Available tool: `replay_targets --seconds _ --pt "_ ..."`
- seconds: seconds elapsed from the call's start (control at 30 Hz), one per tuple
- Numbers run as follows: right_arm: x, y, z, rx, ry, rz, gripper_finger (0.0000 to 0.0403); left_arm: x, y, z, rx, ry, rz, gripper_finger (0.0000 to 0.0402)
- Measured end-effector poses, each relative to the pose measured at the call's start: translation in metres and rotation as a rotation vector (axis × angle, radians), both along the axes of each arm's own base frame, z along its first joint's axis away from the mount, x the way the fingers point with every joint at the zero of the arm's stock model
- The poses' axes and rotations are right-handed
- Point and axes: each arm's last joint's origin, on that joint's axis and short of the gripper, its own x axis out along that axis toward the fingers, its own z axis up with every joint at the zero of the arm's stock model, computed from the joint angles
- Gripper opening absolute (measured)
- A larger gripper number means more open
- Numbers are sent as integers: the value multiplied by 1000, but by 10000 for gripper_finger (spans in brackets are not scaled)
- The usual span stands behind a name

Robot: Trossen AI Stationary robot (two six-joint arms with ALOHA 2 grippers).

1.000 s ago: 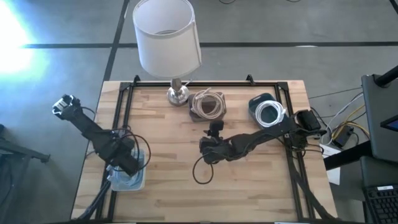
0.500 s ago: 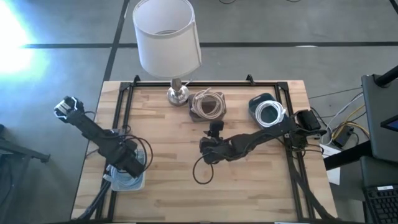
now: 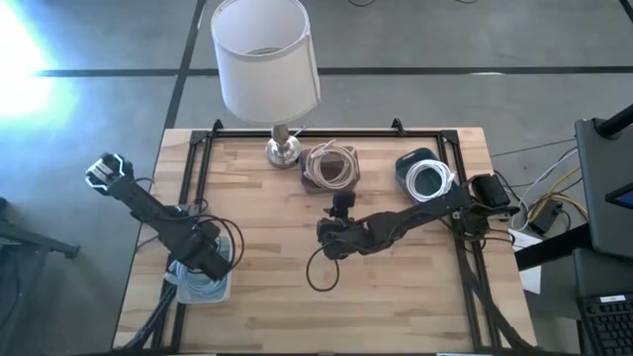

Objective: Sort HDMI cables
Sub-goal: Put the light blue HDMI cable into the white bin

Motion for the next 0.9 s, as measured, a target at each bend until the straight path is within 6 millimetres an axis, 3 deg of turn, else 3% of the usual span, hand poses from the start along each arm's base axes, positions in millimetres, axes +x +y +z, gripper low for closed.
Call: replay_targets --seconds 0.17,0.53,0.9 --pt "1 0 -2 75 20 44 119 0 0 -1 -12 2 3 55" --pt "2 0 -1 80 12 46 130 1 -2 1 -116 1 -69 127" --pt "2 0 8 82 -15 53 125 4 2 54 33 -124 -37 122"
